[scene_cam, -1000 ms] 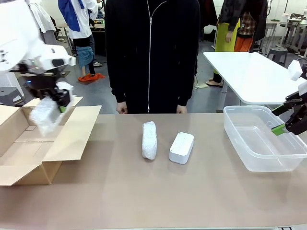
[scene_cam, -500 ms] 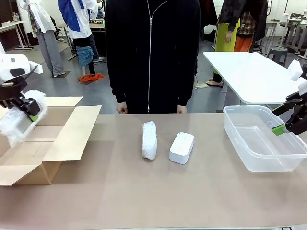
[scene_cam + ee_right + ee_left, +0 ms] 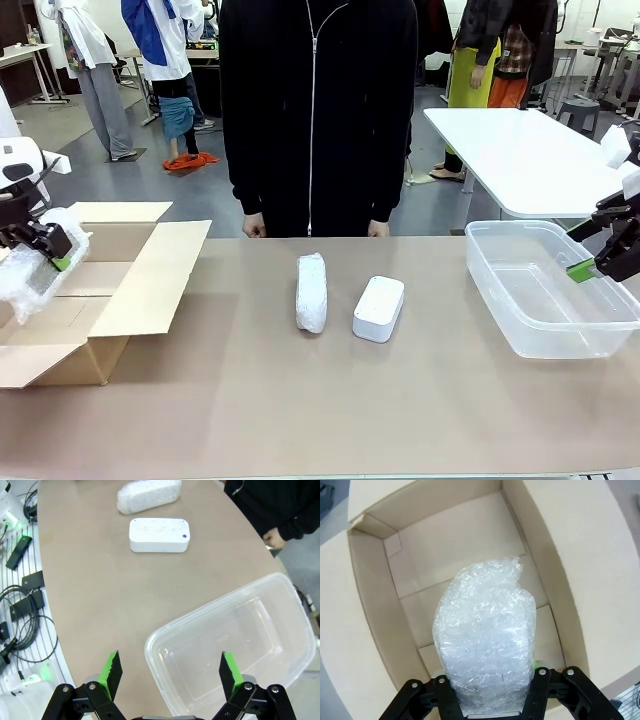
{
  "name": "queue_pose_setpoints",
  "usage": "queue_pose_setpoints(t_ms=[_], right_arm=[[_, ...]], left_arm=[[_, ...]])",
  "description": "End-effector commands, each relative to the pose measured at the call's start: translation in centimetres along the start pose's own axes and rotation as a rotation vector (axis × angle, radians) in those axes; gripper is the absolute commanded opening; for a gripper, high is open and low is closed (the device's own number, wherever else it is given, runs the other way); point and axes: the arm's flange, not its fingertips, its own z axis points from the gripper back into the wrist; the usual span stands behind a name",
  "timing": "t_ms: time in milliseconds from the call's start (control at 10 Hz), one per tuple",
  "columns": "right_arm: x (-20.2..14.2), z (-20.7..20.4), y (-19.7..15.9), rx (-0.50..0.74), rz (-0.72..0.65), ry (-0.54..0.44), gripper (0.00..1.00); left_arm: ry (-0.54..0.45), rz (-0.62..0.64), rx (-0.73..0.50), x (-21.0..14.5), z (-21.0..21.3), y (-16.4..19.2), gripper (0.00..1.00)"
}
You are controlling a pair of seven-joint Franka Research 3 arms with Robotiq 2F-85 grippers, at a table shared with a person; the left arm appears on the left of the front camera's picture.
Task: Separate and place wrapped and unwrapped clocks.
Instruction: If the picked Digital clock is wrapped, place it in the Package Box ; if not, place it in the Organizing box.
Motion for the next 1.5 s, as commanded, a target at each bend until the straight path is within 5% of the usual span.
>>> queue_pose_setpoints(t_ms=[0, 1000, 1200, 1300, 1400], right_arm=[[0.0, -0.3, -0.2, 0.017, 0.01, -0.032, 1.0], [0.0, -0.3, -0.2, 0.017, 0.01, -0.032, 1.0], [0.0, -0.3, -0.2, 0.017, 0.01, -0.032, 1.0], [0.0, -0.3, -0.2, 0.017, 0.01, -0.032, 1.0], [0.0, -0.3, -0.2, 0.017, 0.01, -0.032, 1.0]], left_arm=[[0.029, 0.025, -0.006, 1.4, -1.0, 0.9, 0.52], [0.111, 0.008, -0.022, 2.2, -5.2, 1.1, 0.52], [0.132, 0.012, -0.024, 2.3, -5.2, 1.2, 0.72], [0.138, 0.011, -0.026, 2.4, -5.2, 1.2, 0.72], [0.142, 0.01, -0.025, 2.4, -5.1, 1.2, 0.92]])
